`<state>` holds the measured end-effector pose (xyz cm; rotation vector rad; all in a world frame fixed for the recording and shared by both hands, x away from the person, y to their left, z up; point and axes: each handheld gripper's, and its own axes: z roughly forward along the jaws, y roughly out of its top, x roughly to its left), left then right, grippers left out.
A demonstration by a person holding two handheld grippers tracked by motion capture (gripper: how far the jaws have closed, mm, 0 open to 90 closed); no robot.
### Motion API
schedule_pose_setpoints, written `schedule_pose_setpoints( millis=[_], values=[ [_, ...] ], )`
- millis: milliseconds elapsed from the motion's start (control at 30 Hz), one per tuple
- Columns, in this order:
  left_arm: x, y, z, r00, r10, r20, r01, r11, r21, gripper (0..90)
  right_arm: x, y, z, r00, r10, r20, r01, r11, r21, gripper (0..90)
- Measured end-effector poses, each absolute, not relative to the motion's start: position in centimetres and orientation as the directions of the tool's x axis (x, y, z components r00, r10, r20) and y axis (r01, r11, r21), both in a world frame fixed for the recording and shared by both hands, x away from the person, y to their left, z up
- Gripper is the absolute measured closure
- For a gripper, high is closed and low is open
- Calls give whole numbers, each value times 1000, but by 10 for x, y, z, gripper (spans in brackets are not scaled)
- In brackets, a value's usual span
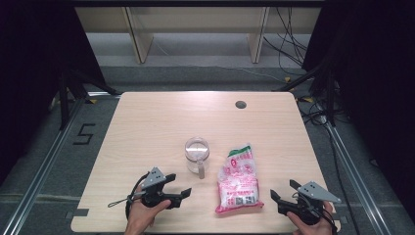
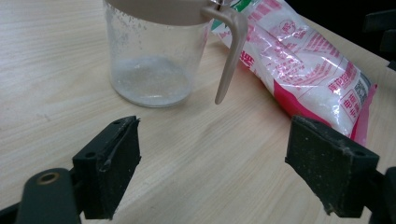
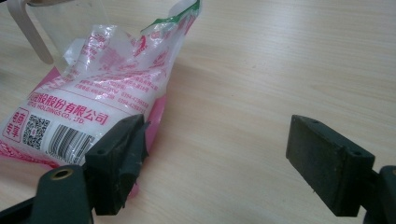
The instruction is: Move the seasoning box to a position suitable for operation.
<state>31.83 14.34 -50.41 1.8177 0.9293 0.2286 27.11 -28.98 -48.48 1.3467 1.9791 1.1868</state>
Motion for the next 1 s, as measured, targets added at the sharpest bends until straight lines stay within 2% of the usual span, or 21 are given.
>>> schedule_pose_setpoints(
  millis=[133,533,767,900,933,1000],
  values=[
    [319,140,-504,685,681,-257,488,-167,857,205,271,-292,-484,-442,893,89,481,152,863,213],
    [334,115,-500,718,643,-268,472,-165,866,273,270,-290,-483,-432,896,101,490,139,861,221],
    [342,99,-499,724,651,-229,442,-183,878,430,270,-289,-484,-431,896,105,493,136,859,222],
    [349,94,-500,724,654,-218,438,-192,878,500,271,-291,-484,-450,891,65,472,175,864,222],
    [350,93,-500,721,660,-214,435,-190,880,507,270,-288,-484,-433,897,92,497,152,854,222],
    [353,92,-499,721,660,-211,428,-185,884,543,271,-287,-485,-439,893,95,489,149,860,222]
  ],
)
